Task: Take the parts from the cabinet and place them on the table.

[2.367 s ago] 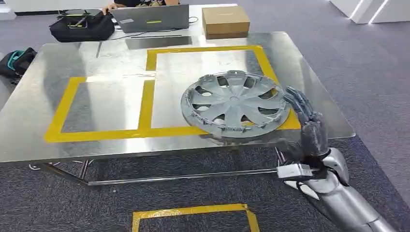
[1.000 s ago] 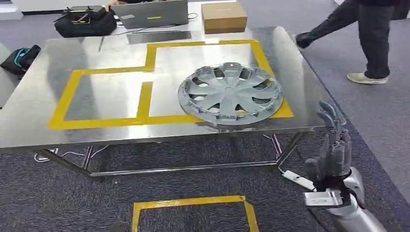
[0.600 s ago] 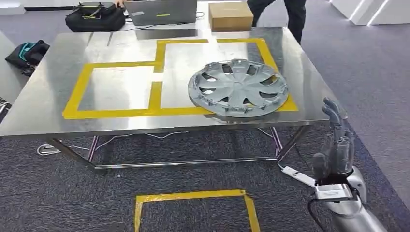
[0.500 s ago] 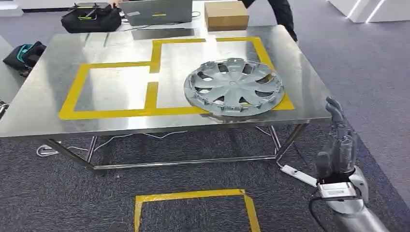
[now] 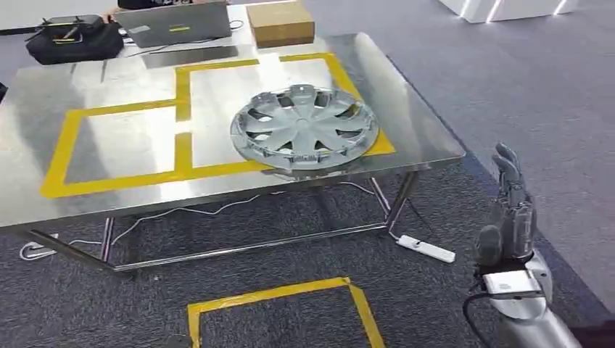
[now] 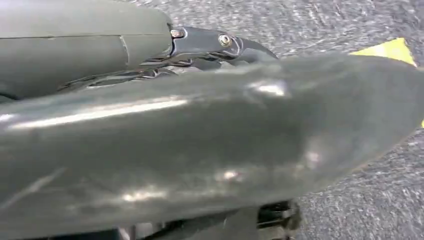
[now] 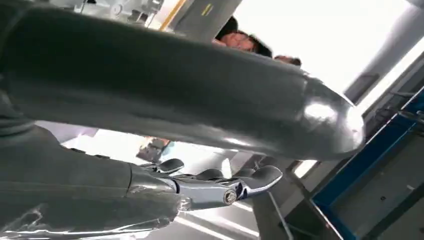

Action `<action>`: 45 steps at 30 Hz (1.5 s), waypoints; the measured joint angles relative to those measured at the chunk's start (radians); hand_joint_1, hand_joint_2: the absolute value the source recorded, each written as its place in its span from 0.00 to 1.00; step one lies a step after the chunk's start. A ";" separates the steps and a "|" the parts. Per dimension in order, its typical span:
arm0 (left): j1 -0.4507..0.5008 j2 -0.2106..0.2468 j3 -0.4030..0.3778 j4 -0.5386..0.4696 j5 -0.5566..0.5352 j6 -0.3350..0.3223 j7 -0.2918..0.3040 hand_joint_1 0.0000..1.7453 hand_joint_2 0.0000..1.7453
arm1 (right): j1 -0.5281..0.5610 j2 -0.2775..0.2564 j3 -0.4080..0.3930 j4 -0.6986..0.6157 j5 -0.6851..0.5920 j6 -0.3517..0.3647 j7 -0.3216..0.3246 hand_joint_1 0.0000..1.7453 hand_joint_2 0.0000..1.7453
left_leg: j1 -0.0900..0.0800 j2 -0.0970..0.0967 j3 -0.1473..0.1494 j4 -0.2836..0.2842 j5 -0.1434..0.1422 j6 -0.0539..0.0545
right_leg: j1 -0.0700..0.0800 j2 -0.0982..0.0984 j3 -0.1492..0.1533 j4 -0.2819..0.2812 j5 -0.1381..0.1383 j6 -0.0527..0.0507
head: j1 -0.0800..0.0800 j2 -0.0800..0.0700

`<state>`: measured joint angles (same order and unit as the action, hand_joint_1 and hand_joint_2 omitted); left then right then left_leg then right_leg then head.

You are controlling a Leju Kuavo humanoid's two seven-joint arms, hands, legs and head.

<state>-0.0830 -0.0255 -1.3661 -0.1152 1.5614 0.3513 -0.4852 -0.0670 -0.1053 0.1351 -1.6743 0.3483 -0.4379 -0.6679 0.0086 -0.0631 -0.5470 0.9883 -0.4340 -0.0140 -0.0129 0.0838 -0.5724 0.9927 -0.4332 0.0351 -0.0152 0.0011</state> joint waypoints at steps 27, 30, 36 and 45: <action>-0.002 -0.024 0.001 0.001 0.009 0.259 0.007 0.00 0.00 | 0.095 0.019 -0.148 0.028 -0.099 0.010 0.038 0.00 0.00 | -0.007 0.063 -0.092 0.199 -0.084 -0.003 | -0.003 -0.017 -0.015 0.007 0.010 -0.009 | 0.014 0.000; -0.003 -0.029 0.003 0.001 0.009 0.258 0.008 0.00 0.00 | 0.100 0.034 -0.241 0.113 -0.169 0.023 0.043 0.00 0.00 | 0.005 -0.018 0.006 -0.008 -0.030 0.000 | 0.000 0.014 -0.025 0.015 0.012 0.006 | 0.013 0.000; -0.006 -0.042 0.009 0.001 0.009 0.261 0.011 0.00 0.00 | 0.093 0.045 -0.416 0.329 -0.168 0.028 0.062 0.00 0.00 | -0.002 0.042 -0.003 -0.007 -0.017 0.043 | -0.004 -0.050 -0.077 0.074 -0.020 0.039 | 0.027 0.000; -0.003 -0.047 0.011 0.001 0.009 0.264 0.018 0.00 0.00 | 0.046 0.048 -0.525 0.597 -0.167 0.006 0.014 0.00 0.00 | -0.010 0.084 -0.005 -0.006 -0.018 0.048 | -0.006 -0.078 -0.187 0.321 -0.119 0.046 | 0.027 0.000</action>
<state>-0.0862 -0.0725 -1.3546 -0.1144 1.5702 0.6157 -0.4669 -0.0214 -0.0568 -0.3900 -1.0769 0.1816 -0.4315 -0.6543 -0.0011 0.0211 -0.5516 0.9826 -0.4523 0.0342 -0.0188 0.0055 -0.7594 1.3138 -0.5524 0.0812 0.0122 0.0008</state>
